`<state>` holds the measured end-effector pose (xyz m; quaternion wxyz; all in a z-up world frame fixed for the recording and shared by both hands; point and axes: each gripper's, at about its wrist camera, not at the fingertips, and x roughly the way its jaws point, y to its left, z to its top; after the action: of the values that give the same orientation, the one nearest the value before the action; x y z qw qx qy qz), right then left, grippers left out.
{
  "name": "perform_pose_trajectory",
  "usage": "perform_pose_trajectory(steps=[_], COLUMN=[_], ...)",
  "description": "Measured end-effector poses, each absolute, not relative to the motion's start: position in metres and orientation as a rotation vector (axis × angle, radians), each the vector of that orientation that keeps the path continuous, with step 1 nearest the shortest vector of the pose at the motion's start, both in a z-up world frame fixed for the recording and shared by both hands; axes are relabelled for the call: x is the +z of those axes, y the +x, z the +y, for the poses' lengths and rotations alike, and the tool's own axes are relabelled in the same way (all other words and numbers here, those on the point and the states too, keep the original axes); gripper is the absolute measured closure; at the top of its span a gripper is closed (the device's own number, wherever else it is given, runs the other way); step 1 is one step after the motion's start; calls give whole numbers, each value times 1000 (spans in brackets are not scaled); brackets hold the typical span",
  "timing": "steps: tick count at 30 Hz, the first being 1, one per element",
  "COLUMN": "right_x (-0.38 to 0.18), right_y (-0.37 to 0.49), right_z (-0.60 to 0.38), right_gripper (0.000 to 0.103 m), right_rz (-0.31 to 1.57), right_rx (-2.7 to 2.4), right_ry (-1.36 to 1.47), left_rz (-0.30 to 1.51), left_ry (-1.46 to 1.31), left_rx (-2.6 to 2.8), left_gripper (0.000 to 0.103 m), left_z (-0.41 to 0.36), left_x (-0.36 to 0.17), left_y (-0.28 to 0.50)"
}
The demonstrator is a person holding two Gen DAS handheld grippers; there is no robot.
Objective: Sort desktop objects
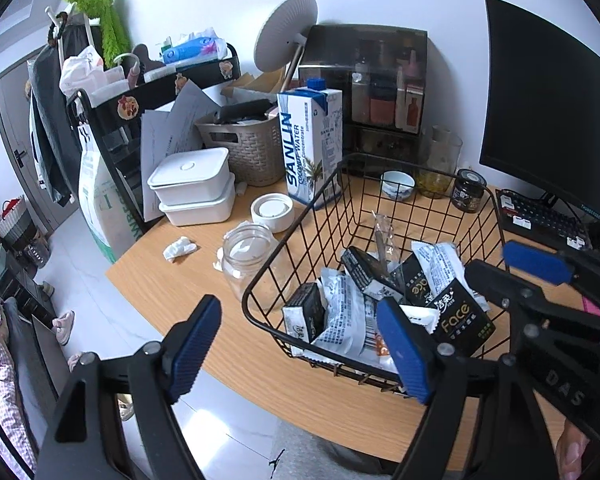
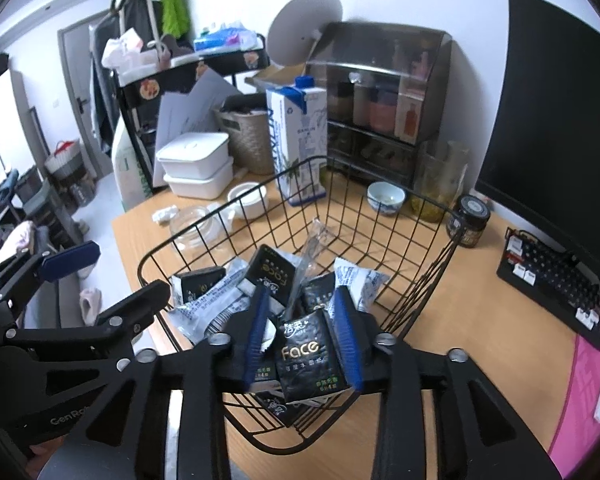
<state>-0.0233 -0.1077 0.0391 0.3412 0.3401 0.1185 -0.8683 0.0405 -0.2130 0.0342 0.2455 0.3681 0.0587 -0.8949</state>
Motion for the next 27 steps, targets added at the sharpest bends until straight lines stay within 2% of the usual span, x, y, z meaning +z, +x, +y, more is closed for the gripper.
perform_pose_trajectory(steps=[4, 5, 19, 27], right_x=[43, 44, 16, 28], right_y=[-17, -14, 23, 37], right_z=[-100, -98, -25, -12], right_gripper=[45, 45, 44, 44], right_rz=[304, 304, 264, 230], right_rx=[-2268, -2274, -2332, -2318], right_ry=[851, 845, 869, 825], left_rz=[173, 179, 141, 140], left_ry=[1012, 1017, 1046, 1040], left_rx=[-2438, -2438, -2437, -2453], left_gripper=[20, 20, 20, 20], left_z=[-215, -216, -195, -184], left_x=[34, 34, 29, 31], left_y=[42, 42, 61, 68])
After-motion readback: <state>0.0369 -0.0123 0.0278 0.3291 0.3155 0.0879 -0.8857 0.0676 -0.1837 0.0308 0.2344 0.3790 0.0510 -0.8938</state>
